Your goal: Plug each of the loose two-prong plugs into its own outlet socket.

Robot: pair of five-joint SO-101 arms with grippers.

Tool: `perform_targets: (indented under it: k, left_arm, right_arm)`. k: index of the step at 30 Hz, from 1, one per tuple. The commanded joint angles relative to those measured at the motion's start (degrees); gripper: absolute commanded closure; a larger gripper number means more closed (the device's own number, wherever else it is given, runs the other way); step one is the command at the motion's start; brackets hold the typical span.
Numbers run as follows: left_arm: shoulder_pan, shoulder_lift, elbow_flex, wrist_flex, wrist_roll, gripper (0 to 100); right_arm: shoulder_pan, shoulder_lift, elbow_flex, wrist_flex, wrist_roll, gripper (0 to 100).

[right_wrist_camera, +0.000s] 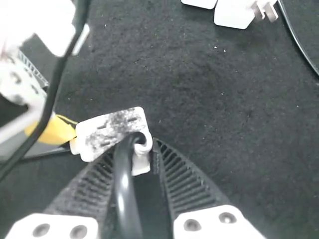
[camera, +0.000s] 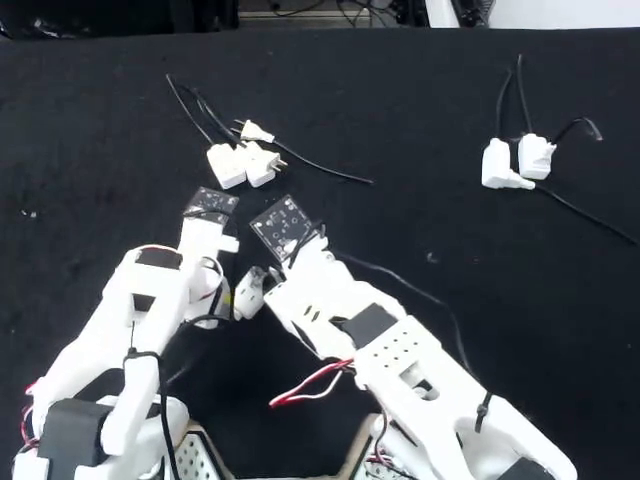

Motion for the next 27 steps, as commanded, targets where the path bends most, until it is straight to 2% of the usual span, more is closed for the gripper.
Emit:
perform_targets:
  k: [1, 4, 8, 12, 16, 22, 27]
  left_arm:
    - [1.3, -0.1, -2.2, 1.7, 0.9, 78]
    - [1.5, -1.9, -1.9, 3.9, 0.6, 78]
    - [-0.2, -10.7, 0.1, 6.5, 0.5, 78]
    - [-5.1, -22.2, 4.7, 8.6, 0.3, 78]
    - [-10.8, -29.3, 10.2, 8.9, -1.5, 78]
    - [-13.3, -29.7, 13.6, 7.3, 1.8, 78]
    - [-12.9, -29.7, 14.3, 6.3, 2.8, 78]
  right_arm:
    - [0.7, -2.2, -2.7, -1.5, -0.2, 98.8]
    - [0.8, -2.2, -3.4, -1.3, -0.1, 98.8]
    - [0.8, -2.2, -5.9, 2.5, 0.0, 98.8]
    - [0.7, -2.2, -11.6, 9.3, 1.8, 98.8]
    - [0.5, -2.1, -15.1, 10.7, 2.4, 98.8]
    - [0.4, 0.5, -15.1, 8.4, 5.0, 98.8]
    - [0.6, 9.4, -17.5, 5.5, 7.7, 98.8]
